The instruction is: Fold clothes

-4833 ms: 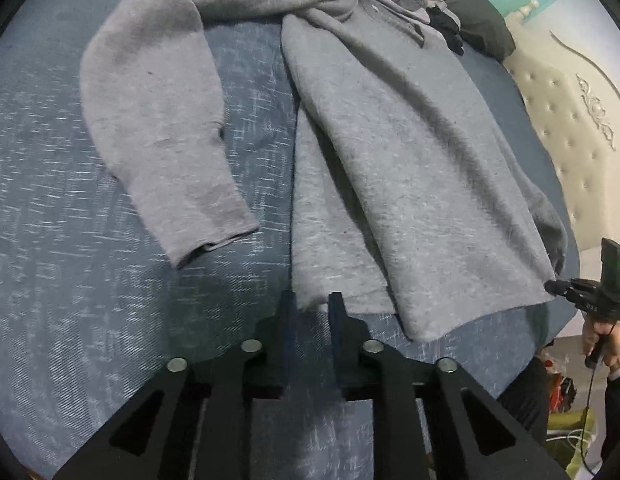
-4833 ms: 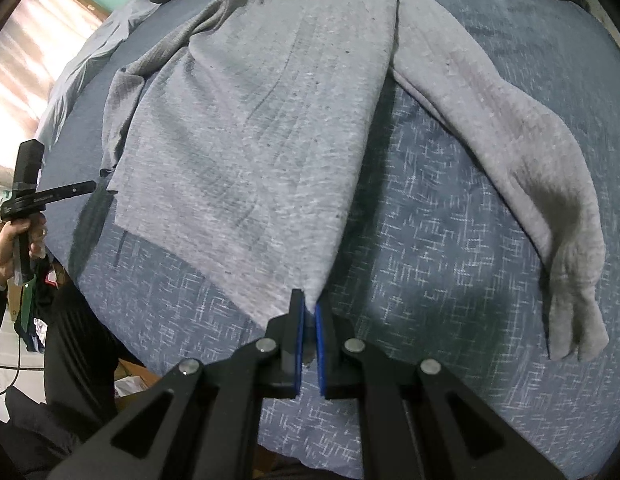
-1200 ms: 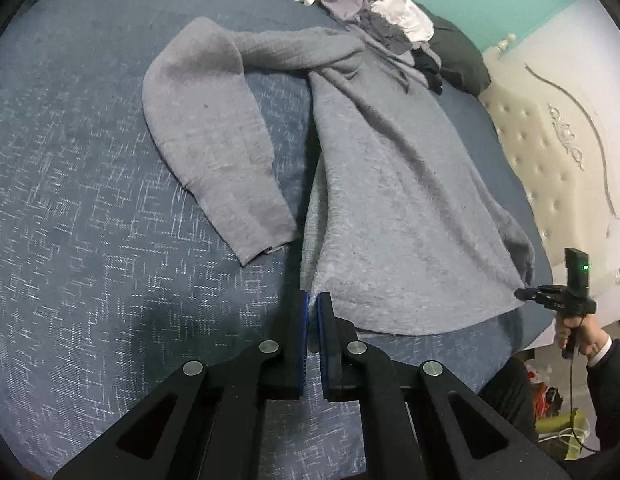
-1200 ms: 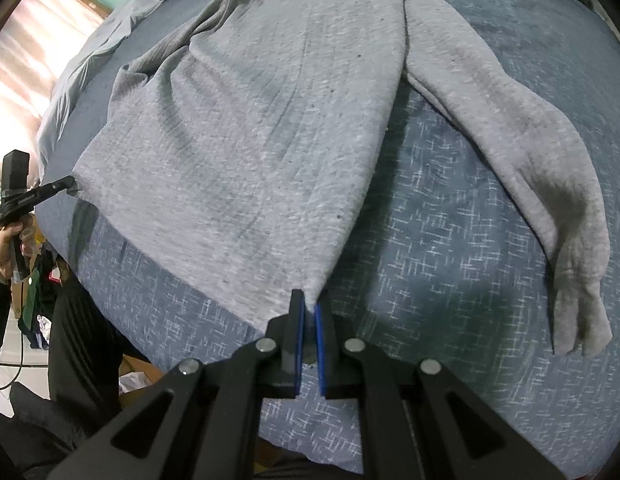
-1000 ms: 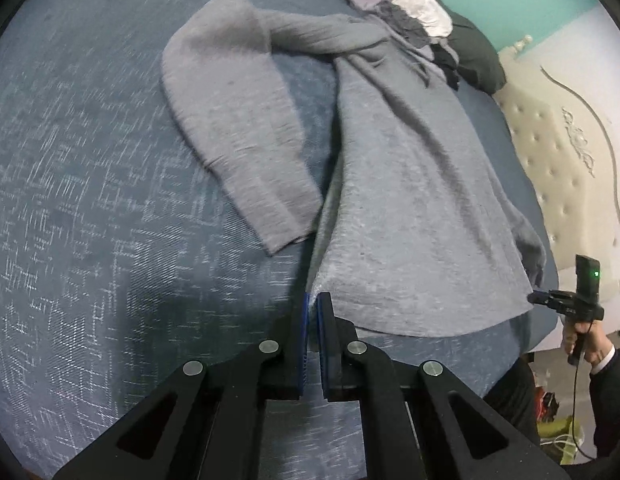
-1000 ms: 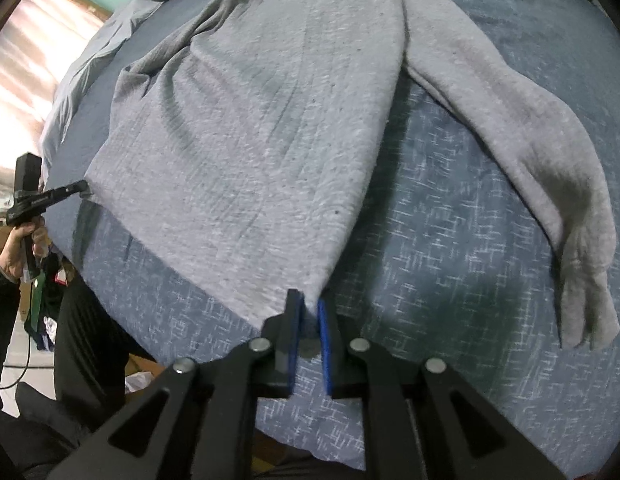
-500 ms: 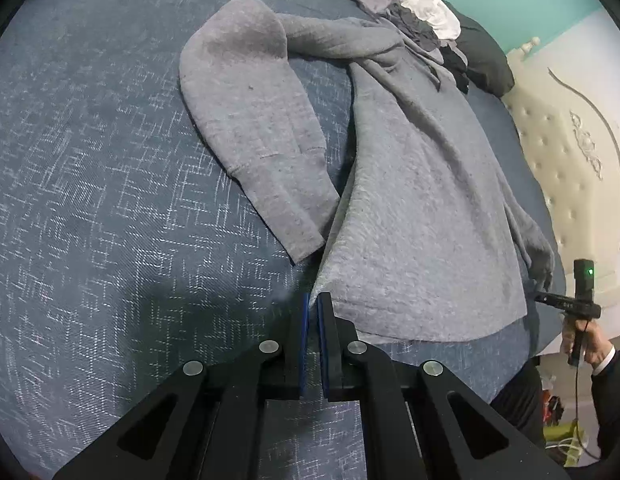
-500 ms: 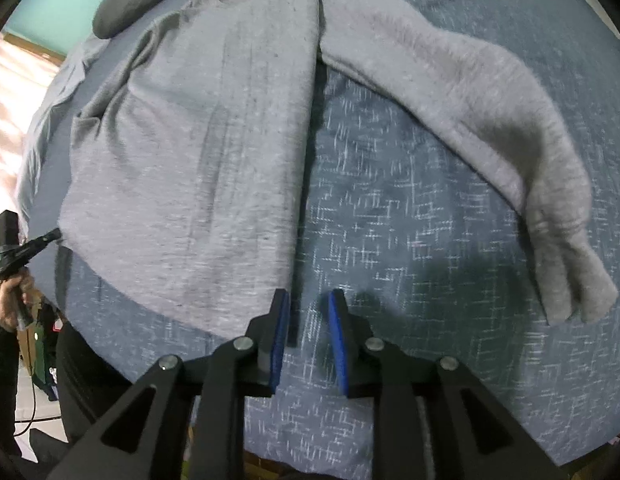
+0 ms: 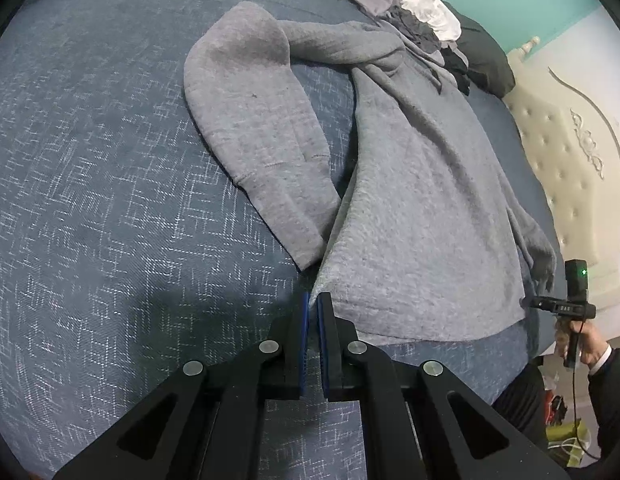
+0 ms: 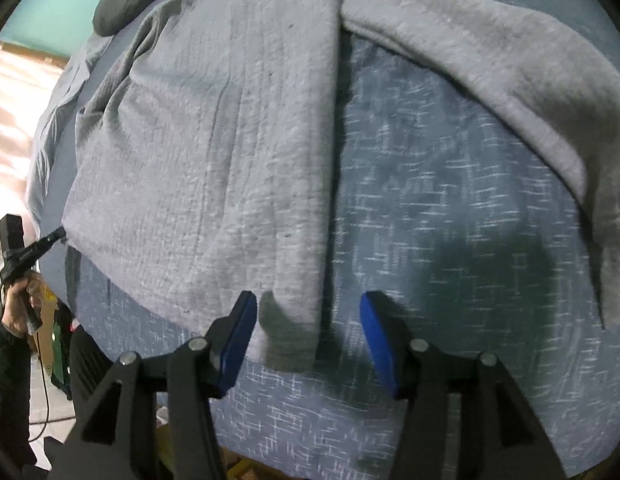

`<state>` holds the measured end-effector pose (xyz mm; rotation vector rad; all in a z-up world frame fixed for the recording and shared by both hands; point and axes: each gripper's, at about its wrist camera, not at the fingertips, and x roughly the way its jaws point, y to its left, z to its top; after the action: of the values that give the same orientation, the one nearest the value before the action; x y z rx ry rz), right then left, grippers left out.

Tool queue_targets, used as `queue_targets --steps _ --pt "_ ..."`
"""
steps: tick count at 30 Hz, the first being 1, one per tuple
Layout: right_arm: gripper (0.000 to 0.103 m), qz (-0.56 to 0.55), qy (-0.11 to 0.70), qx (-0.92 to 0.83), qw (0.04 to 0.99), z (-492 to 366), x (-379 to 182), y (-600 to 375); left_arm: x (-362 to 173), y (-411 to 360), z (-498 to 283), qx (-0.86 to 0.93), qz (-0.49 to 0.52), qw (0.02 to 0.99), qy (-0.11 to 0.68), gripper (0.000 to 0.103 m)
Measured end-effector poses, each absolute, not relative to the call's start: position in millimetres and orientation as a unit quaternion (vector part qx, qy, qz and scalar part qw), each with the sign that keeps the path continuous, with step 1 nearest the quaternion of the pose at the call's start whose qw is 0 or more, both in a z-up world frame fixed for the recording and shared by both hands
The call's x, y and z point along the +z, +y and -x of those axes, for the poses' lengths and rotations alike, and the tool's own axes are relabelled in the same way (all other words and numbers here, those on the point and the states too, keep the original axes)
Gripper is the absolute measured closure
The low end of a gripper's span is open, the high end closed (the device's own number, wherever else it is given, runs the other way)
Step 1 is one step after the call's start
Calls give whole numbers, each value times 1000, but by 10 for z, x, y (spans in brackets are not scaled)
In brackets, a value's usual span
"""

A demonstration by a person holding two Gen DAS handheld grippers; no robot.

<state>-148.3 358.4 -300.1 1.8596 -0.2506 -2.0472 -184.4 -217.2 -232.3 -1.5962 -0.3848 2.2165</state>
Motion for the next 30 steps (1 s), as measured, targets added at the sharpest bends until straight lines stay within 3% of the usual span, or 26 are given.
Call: queue_targets --steps 1,2,5,18,30 --pt "63 -658 -80 -725 186 1462 -3002 3540 -2310 -2169 1836 789 567 191 -137 98" --pt "83 -656 -69 -727 188 1432 -2987 3481 -2295 -2172 1826 790 566 192 -139 98" --pt "98 -646 -36 -736 199 1352 -2896 3342 -2215 -2134 1778 793 561 197 -133 98" --pt "100 -592 39 -778 209 1074 -2036 3685 -1874 -1715 1292 798 550 225 -96 99" --pt "98 -604 24 -767 214 856 -2195 3967 -2199 -1422 1024 773 597 207 -49 94"
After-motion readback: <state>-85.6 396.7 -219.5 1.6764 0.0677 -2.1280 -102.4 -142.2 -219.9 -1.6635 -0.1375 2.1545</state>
